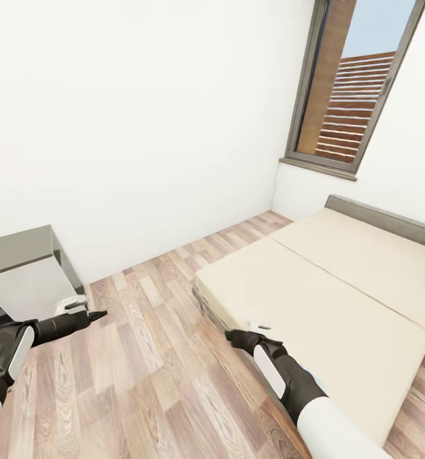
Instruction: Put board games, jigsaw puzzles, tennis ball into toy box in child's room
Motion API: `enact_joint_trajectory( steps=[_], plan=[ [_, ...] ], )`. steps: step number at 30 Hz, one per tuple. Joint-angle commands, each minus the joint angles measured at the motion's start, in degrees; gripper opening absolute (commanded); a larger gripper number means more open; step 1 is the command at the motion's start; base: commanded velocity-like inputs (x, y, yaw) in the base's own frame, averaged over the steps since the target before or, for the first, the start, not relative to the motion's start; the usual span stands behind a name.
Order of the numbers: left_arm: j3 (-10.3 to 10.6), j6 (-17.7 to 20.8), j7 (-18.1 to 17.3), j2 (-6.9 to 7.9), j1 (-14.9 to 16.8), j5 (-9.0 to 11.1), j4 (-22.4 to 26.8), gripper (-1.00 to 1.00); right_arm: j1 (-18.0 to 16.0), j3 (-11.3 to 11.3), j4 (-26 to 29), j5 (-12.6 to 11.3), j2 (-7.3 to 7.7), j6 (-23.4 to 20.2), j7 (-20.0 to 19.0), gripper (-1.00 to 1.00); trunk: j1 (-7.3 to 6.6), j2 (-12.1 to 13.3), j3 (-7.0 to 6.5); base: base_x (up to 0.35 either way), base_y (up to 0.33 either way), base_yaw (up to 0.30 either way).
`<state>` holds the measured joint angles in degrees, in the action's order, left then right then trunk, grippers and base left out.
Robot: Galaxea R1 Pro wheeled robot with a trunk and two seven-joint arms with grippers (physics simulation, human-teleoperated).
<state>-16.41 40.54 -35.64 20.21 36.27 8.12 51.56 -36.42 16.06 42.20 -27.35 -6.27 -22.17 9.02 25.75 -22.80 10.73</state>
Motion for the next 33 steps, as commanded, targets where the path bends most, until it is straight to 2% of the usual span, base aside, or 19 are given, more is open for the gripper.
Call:
enact_joint_trajectory(
  steps=[1,10,33],
  plan=[
    [-0.1,0.4,-0.1,0.01,0.0,0.3,0.0,1.0,-0.1,0.2,0.1,-0.6,0.03,-0.2,0.6,1.0,0.04,-0.1,0.05,-0.003,0.001,-0.218],
    [-0.1,0.4,0.0,0.01,0.0,0.3,0.0,1.0,-0.1,0.2,-0.1,-0.6,0.03,-0.2,0.6,1.0,0.04,-0.1,-0.58,-0.001,0.032,-0.218],
    [-0.1,0.4,0.0,-0.01,0.0,0.3,0.0,1.0,-0.1,0.0,-0.2,-0.6,0.03,-0.2,0.6,1.0,0.04,-0.1,-2.19,-0.002,0.149,-0.218]
  ],
)
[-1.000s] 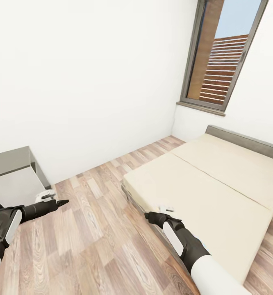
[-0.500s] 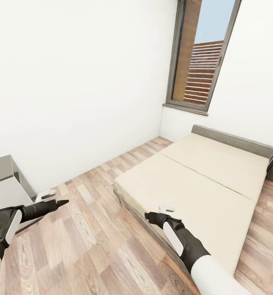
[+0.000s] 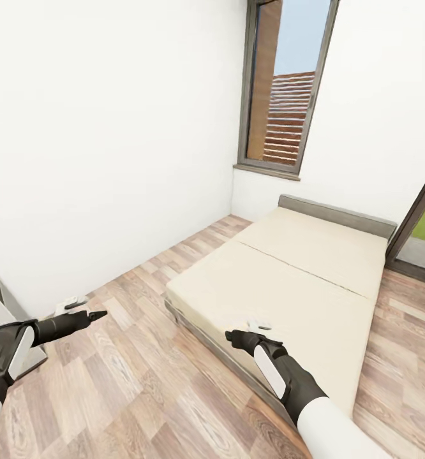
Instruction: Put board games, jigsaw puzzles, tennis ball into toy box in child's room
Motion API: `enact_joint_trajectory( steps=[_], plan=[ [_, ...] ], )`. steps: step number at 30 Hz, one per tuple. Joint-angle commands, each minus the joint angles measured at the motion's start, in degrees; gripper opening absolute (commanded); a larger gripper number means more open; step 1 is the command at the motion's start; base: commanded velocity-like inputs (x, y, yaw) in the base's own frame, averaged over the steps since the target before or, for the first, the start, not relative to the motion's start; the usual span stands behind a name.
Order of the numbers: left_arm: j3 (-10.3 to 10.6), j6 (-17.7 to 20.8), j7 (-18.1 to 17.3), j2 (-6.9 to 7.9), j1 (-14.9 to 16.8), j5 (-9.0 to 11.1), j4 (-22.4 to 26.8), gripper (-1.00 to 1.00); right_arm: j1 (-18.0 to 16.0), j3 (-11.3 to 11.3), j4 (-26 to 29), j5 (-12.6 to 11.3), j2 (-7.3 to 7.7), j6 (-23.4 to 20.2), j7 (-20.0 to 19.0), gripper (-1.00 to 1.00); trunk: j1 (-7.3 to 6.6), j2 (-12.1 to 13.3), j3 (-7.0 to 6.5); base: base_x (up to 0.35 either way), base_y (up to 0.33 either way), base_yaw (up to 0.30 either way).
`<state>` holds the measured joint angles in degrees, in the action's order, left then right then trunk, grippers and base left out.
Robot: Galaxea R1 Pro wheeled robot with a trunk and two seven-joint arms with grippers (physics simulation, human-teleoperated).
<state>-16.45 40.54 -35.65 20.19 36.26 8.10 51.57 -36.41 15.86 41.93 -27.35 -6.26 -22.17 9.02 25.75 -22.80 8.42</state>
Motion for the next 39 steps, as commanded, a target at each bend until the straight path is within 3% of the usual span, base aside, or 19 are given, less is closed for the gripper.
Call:
enact_joint_trajectory(
  steps=[1,12,39],
  plan=[
    [-0.1,0.4,0.0,0.01,0.0,0.3,0.0,1.0,-0.1,0.2,0.1,-0.6,0.02,-0.2,0.6,1.0,0.03,-0.1,0.05,-0.052,0.122,-0.218],
    [-0.1,0.4,0.0,0.03,0.0,0.3,0.0,1.0,-0.1,0.1,0.1,-0.6,0.02,-0.2,0.6,1.0,0.03,-0.1,-0.72,-0.052,0.106,-0.218],
    [-0.1,0.4,0.0,-0.02,0.0,0.3,0.0,1.0,-0.1,0.1,0.1,-0.6,0.02,-0.2,0.6,1.0,0.03,-0.1,-2.61,-0.001,0.004,-0.218]
  ],
)
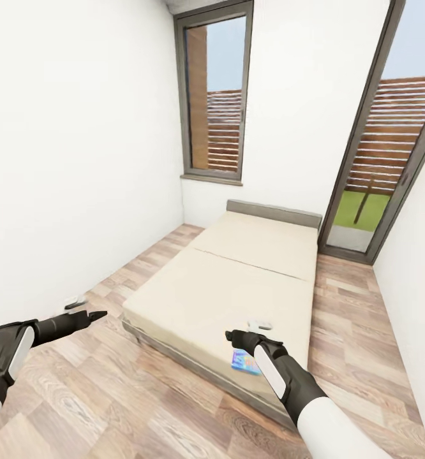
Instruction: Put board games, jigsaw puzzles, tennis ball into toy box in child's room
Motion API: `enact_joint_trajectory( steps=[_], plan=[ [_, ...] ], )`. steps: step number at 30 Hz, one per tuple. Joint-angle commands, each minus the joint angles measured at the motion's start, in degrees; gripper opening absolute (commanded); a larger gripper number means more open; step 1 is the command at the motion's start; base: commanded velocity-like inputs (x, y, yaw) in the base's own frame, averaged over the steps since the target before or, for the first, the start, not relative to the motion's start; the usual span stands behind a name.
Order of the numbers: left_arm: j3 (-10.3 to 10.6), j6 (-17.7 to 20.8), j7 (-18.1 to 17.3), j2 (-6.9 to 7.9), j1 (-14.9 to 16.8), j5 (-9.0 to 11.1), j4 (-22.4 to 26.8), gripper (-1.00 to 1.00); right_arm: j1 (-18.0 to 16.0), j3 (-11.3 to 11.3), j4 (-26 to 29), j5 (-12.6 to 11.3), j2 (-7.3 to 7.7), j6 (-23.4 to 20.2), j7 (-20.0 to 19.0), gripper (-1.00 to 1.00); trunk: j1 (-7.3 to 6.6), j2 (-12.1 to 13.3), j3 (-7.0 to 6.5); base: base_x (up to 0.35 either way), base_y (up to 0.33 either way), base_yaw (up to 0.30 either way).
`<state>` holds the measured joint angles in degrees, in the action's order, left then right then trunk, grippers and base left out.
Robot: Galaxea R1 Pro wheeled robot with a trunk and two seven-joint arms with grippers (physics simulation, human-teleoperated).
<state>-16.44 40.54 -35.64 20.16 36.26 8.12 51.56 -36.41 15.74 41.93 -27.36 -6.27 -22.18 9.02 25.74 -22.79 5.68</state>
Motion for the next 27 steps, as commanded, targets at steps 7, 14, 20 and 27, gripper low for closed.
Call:
enact_joint_trajectory(
  steps=[7,14,20,27],
  plan=[
    [-0.1,0.4,0.0,0.03,0.0,0.3,0.0,1.0,-0.1,0.2,0.1,-0.6,0.03,-0.1,0.6,1.0,0.04,-0.1,-0.36,0.0,0.0,-0.218],
    [-0.1,0.4,0.0,-0.01,0.0,0.3,0.0,1.0,-0.1,0.2,0.1,-0.6,0.03,-0.1,0.6,1.0,0.04,-0.1,-0.85,-0.012,0.072,-0.218],
    [-0.1,0.4,0.0,-0.01,0.0,0.3,0.0,1.0,-0.1,0.2,0.1,-0.6,0.03,-0.1,0.6,1.0,0.04,-0.1,-1.27,-0.08,0.143,-0.218],
    [-0.1,0.4,0.0,-0.03,0.0,0.3,0.0,1.0,-0.1,0.2,0.1,-0.6,0.03,-0.1,0.6,1.0,0.04,-0.1,-1.76,-0.098,0.157,-0.218]
  ],
)
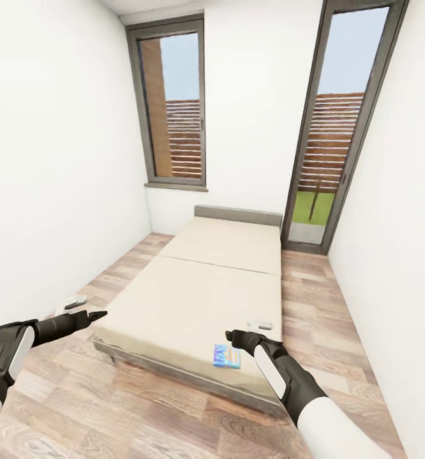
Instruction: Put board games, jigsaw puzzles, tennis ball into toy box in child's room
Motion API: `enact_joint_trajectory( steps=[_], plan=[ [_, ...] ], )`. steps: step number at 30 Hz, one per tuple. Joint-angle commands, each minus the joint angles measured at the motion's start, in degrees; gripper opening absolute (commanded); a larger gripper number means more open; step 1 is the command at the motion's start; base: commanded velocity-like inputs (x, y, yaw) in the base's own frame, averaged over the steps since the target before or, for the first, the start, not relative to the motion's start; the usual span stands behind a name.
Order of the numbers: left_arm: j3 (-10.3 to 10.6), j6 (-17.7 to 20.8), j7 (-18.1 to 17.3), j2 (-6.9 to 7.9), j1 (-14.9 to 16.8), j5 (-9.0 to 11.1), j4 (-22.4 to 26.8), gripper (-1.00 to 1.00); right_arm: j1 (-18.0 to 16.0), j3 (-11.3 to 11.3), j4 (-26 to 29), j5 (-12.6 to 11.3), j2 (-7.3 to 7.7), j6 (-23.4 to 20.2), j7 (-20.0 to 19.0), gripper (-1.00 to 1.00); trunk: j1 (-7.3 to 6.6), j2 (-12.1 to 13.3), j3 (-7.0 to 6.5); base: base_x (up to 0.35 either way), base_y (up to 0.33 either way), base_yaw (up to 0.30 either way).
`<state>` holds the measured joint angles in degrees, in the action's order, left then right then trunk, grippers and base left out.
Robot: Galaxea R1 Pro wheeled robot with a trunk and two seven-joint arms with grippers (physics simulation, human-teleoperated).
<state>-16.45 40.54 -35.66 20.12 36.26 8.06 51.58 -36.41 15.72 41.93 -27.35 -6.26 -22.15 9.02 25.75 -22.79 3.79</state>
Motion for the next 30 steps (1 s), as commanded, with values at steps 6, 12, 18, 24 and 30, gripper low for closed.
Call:
enact_joint_trajectory(
  steps=[6,12,18,24,30],
  plan=[
    [-0.1,0.4,0.0,0.01,0.0,0.3,0.0,1.0,-0.1,0.2,0.1,-0.6,0.02,-0.1,0.6,1.0,0.03,-0.1,-0.28,-0.1,0.159,-0.218],
    [-0.1,0.4,0.0,0.01,0.0,0.3,0.0,1.0,-0.1,0.2,0.1,-0.6,0.02,-0.1,0.6,1.0,0.03,-0.1,-0.7,-0.1,0.159,-0.217],
    [-0.1,0.4,0.0,0.03,0.0,0.3,0.0,1.0,-0.1,0.2,0.1,-0.6,0.02,-0.1,0.6,1.0,0.03,-0.1,-1.0,-0.1,0.159,-0.154],
    [-0.1,0.4,0.0,0.01,0.0,0.3,0.0,1.0,-0.1,0.6,0.4,-0.6,0.02,1.0,0.5,1.0,0.03,-0.1,-1.05,-0.07,0.159,-0.027],
    [-0.1,0.4,0.0,0.06,0.0,0.3,0.0,1.0,-0.1,0.8,0.5,-0.6,0.02,1.6,0.5,1.0,0.03,-0.1,-1.05,-0.01,0.161,-0.003]
  ],
)
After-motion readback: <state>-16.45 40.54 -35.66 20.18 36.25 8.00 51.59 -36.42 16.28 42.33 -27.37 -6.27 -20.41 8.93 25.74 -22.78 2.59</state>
